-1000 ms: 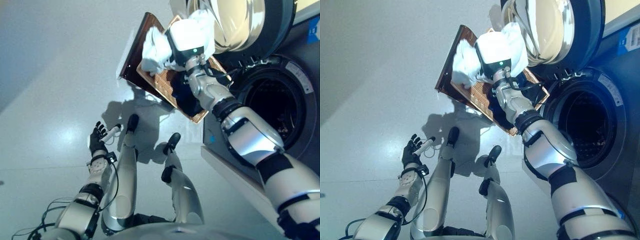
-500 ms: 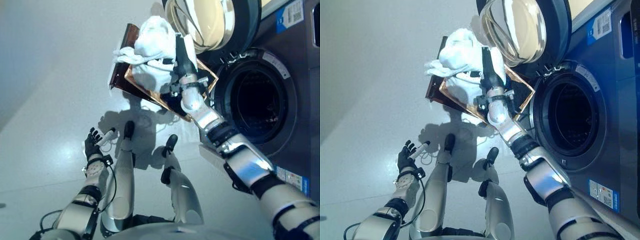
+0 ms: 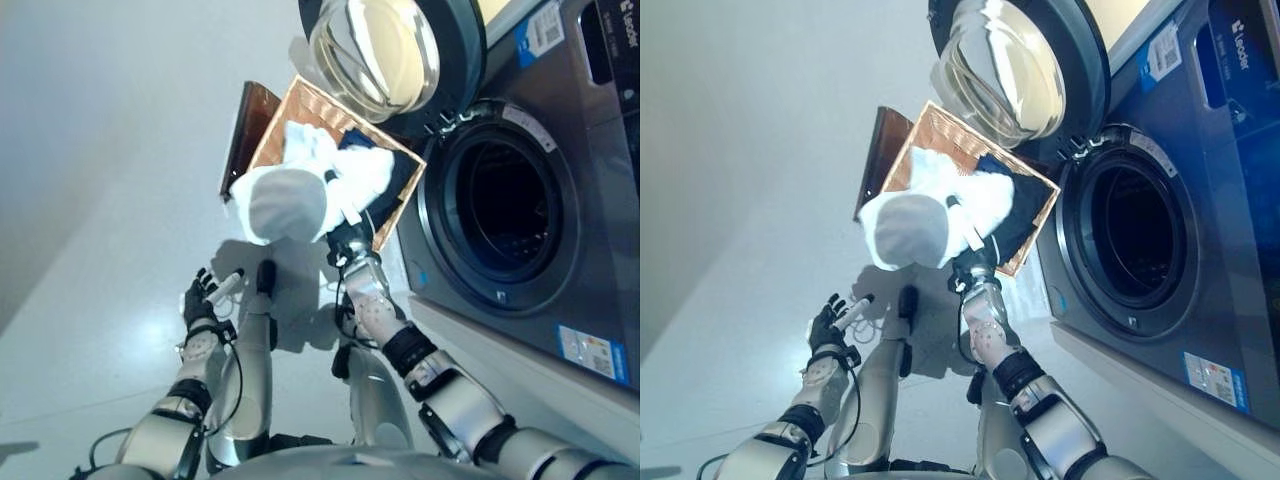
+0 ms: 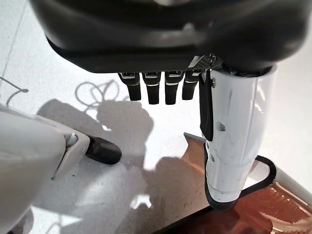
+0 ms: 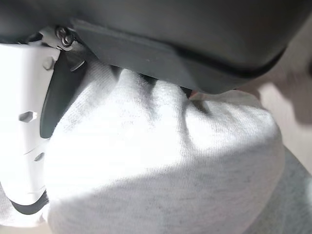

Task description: Pick up the clothes and place them into the washing machine

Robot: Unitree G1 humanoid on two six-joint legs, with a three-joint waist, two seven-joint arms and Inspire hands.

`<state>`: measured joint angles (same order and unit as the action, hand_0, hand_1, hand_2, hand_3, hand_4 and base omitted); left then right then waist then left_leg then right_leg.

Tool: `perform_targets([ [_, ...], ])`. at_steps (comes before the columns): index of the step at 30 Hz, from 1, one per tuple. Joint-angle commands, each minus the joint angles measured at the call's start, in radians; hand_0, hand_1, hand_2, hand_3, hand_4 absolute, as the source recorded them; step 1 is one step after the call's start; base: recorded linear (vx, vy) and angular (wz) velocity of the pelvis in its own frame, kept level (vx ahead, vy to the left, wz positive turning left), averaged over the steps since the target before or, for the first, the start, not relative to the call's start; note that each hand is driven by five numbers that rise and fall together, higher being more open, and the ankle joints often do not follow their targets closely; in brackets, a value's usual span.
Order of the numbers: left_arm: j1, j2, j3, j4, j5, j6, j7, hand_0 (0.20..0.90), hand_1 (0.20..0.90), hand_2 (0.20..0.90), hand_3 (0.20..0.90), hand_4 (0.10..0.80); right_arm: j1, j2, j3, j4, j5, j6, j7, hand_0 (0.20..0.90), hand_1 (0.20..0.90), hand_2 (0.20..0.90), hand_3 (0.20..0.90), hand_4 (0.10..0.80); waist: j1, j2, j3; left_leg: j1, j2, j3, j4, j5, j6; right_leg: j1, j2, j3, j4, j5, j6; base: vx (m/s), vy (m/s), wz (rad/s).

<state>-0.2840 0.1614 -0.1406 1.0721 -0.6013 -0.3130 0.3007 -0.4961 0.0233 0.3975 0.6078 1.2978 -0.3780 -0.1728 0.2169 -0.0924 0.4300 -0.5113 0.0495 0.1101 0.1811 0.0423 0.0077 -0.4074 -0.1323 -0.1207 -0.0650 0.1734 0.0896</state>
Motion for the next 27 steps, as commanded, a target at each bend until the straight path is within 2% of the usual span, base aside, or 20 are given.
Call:
perform_targets([
  [1,-0.003,-0.026,-0.043,0.071,-0.025,-0.037,-0.013,0.900,0.900,0.900,0.900,0.800,-0.040,0.092,-0.056,-0.096,0.111,-0.101,0.140,0.200,0.200,0.200,0.200,0.300,-0.001,0.067,-0.068,0.094,-0.011,-0.064,-0.268,0.102,-0.078,0.111,0.007,-0.016,0.047,-0.019,0.052,-0.009,0.029,0.07],
  [10,-0.009,-0.043,-0.066,0.096,-0.061,-0.044,-0.040,0.900,0.900,0.900,0.900,0.800,-0.036,0.103,-0.198,-0.035,0.229,-0.160,0.170,0.200,0.200,0.200,0.200,0.300,-0.017,0.103,-0.079,0.096,-0.014,-0.050,-0.268,0.095,-0.076,0.094,0.004,-0.001,0.059,-0.024,0.050,-0.003,0.015,-0.09],
  [20,-0.006,-0.049,-0.075,0.120,-0.087,-0.065,-0.063,0.900,0.900,0.900,0.900,0.800,-0.083,0.042,-0.395,0.072,0.283,-0.235,0.145,0.200,0.200,0.200,0.200,0.300,-0.039,0.145,-0.090,0.102,-0.017,-0.027,-0.268,0.087,-0.074,0.075,0.002,0.024,0.067,-0.027,0.051,-0.012,0.011,-0.22],
  [27,0.001,-0.054,-0.083,0.123,-0.094,-0.070,-0.069,0.900,0.900,0.900,0.900,0.800,-0.112,-0.002,-0.456,0.138,0.286,-0.251,0.125,0.200,0.200,0.200,0.200,0.300,-0.044,0.160,-0.094,0.103,-0.017,-0.014,-0.268,0.085,-0.073,0.066,0.002,0.035,0.066,-0.024,0.052,-0.005,0.003,-0.03],
])
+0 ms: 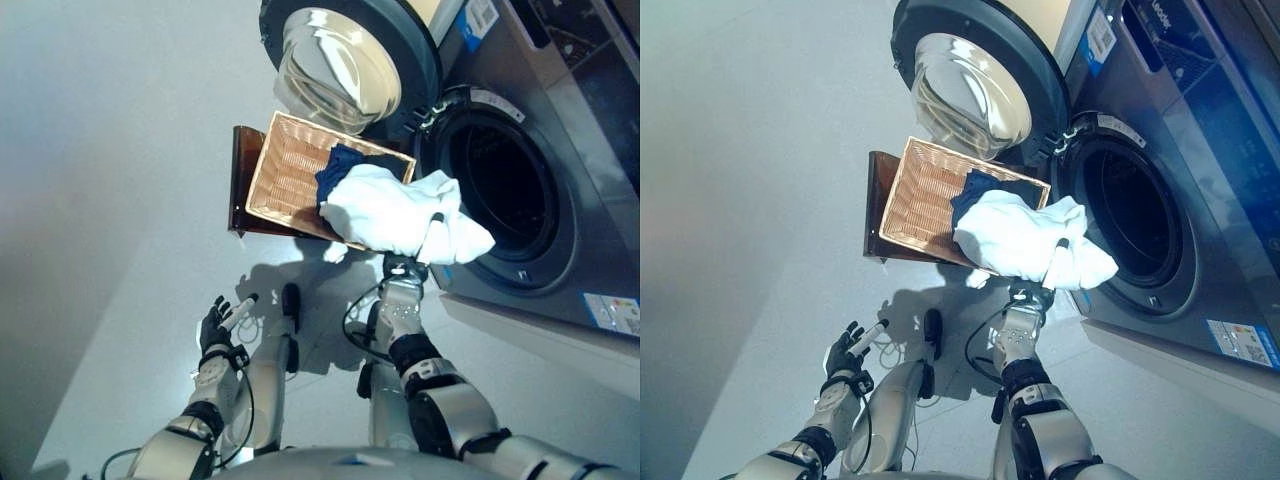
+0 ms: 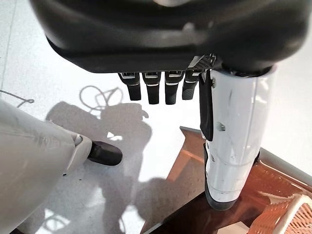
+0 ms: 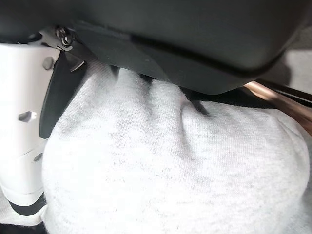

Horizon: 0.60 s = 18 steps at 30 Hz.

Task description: Pick up the clothes and place them into the washing machine

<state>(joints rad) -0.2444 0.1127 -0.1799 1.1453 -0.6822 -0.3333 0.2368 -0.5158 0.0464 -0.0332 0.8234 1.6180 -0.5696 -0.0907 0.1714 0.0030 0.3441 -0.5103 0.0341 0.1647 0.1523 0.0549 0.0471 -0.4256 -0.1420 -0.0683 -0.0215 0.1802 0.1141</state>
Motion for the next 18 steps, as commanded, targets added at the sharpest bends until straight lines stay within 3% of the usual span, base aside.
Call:
perform_targets([
  [1,-0.034,-0.006,-0.047,0.052,-0.014,-0.048,-0.008,0.900,0.900,0.900,0.900,0.800,-0.101,-0.037,-0.039,-0.065,-0.032,-0.063,0.037,0.200,0.200,0.200,0.200,0.300,0.001,0.068,-0.011,0.102,-0.002,-0.066,-0.240,0.071,-0.113,0.082,0.012,-0.015,0.023,-0.032,0.027,-0.002,0.005,-0.04],
  [12,-0.004,-0.002,-0.053,0.038,-0.024,-0.055,-0.021,0.900,0.900,0.900,0.900,0.800,-0.199,-0.104,-0.108,-0.052,-0.005,-0.100,0.027,0.200,0.200,0.200,0.200,0.300,0.012,0.092,-0.008,0.089,-0.004,-0.066,-0.240,0.074,-0.115,0.068,0.012,-0.014,0.018,-0.030,0.026,0.002,0.002,-0.01],
  [18,0.012,0.003,-0.070,0.023,-0.034,-0.061,-0.029,0.900,0.900,0.900,0.900,0.800,-0.316,-0.182,-0.169,0.010,0.022,-0.134,0.006,0.200,0.200,0.200,0.200,0.300,0.033,0.116,0.002,0.074,-0.010,-0.069,-0.240,0.077,-0.117,0.057,0.009,-0.016,0.013,-0.031,0.025,0.005,-0.003,0.02],
])
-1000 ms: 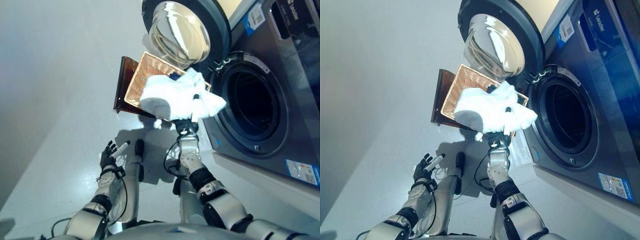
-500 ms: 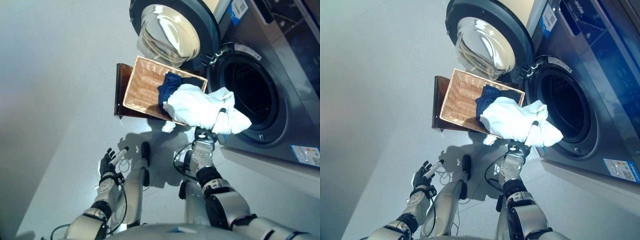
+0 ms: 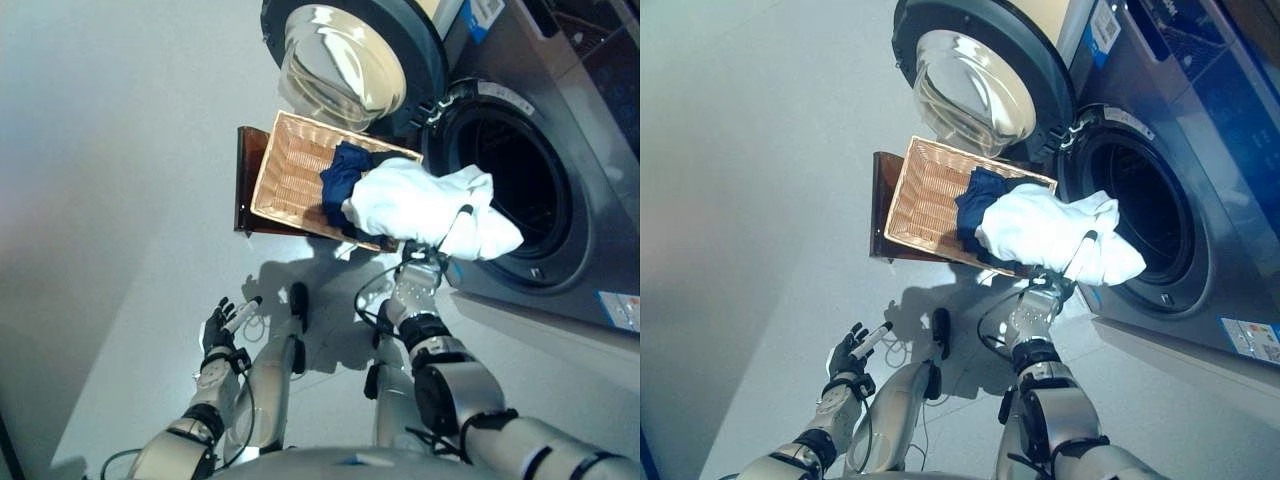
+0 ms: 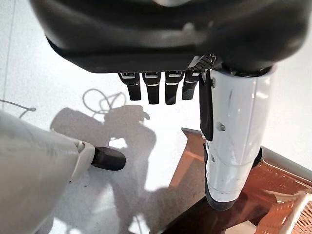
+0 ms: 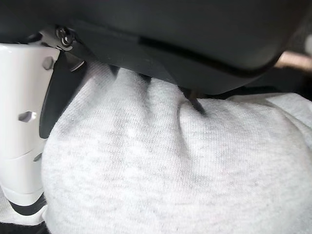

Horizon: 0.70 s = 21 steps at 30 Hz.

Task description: Pick up the clothes and place them into the washing machine

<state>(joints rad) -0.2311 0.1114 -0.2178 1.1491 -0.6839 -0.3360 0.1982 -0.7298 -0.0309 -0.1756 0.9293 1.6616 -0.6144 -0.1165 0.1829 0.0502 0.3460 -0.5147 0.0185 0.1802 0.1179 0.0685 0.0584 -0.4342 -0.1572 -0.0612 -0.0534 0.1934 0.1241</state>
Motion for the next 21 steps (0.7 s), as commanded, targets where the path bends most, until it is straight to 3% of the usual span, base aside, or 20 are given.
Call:
perform_targets([
  [1,-0.001,0.005,-0.034,0.018,-0.031,-0.059,0.008,0.900,0.900,0.900,0.900,0.800,-0.114,-0.115,-0.032,-0.091,-0.021,-0.091,0.027,0.200,0.200,0.200,0.200,0.300,0.023,0.071,0.001,0.076,0.005,-0.083,-0.205,0.064,-0.129,0.063,0.025,-0.023,0.045,-0.044,0.015,0.000,0.000,0.00],
  [21,0.015,0.023,-0.101,-0.054,-0.064,-0.075,-0.029,0.900,0.900,0.900,0.900,0.800,-0.361,-0.416,-0.136,0.120,0.066,-0.114,-0.011,0.200,0.200,0.200,0.200,0.300,0.073,0.163,0.016,0.016,0.008,-0.081,-0.205,0.073,-0.134,-0.018,0.031,-0.004,0.073,-0.062,0.012,0.011,-0.004,0.00],
])
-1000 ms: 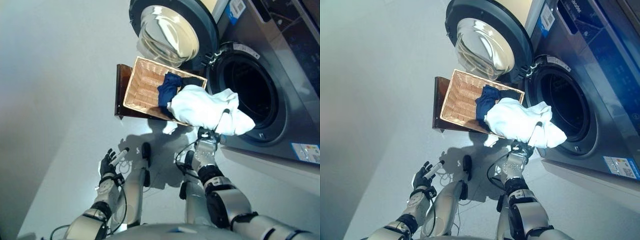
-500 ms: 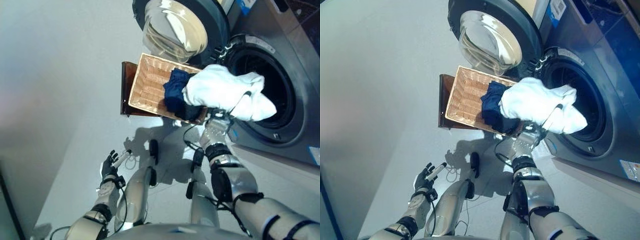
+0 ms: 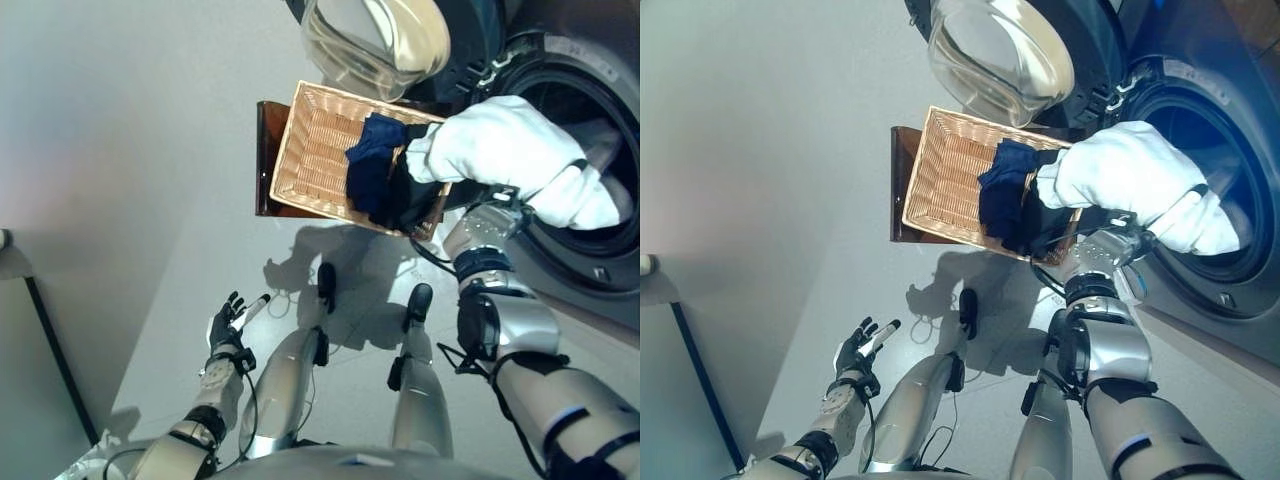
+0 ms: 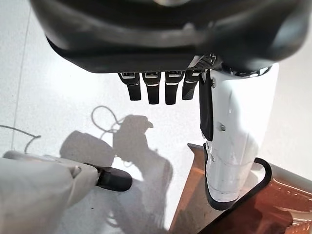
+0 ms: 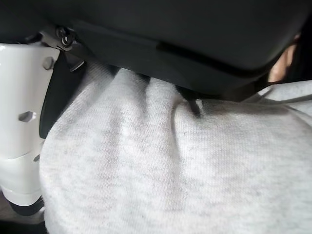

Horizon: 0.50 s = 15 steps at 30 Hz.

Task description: Pick up the clothes and place them into the washing machine

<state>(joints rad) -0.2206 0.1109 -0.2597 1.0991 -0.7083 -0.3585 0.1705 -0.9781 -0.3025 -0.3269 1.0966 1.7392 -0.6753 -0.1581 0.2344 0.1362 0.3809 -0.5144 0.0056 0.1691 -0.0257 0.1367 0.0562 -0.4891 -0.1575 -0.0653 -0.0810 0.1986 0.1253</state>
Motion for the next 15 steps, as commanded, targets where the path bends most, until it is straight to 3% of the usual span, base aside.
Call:
perform_targets([
  [1,0.007,0.025,-0.060,-0.003,-0.043,-0.053,-0.003,0.900,0.900,0.900,0.900,0.800,-0.115,-0.153,0.014,-0.041,-0.007,-0.054,0.028,0.200,0.200,0.200,0.200,0.300,0.021,0.082,-0.019,0.014,0.021,-0.068,-0.062,0.004,-0.132,0.035,0.031,0.001,0.101,-0.068,0.011,0.002,0.013,-0.10],
  [5,0.014,0.027,-0.063,-0.017,-0.067,-0.056,-0.019,0.900,0.900,0.900,0.900,0.800,-0.148,-0.213,-0.005,-0.015,0.019,-0.065,0.027,0.200,0.200,0.200,0.200,0.300,0.022,0.115,-0.022,0.004,0.021,-0.059,-0.062,0.004,-0.131,0.015,0.033,0.013,0.109,-0.070,0.012,-0.005,0.028,-0.03],
  [15,0.029,0.045,-0.044,-0.002,-0.076,-0.052,-0.029,0.900,0.900,0.900,0.900,0.800,-0.188,-0.372,-0.014,0.081,-0.002,-0.055,-0.016,0.200,0.200,0.200,0.200,0.300,0.014,0.135,-0.042,-0.002,0.025,-0.048,-0.062,-0.001,-0.130,-0.007,0.039,0.022,0.117,-0.071,0.015,-0.001,0.008,-0.07],
])
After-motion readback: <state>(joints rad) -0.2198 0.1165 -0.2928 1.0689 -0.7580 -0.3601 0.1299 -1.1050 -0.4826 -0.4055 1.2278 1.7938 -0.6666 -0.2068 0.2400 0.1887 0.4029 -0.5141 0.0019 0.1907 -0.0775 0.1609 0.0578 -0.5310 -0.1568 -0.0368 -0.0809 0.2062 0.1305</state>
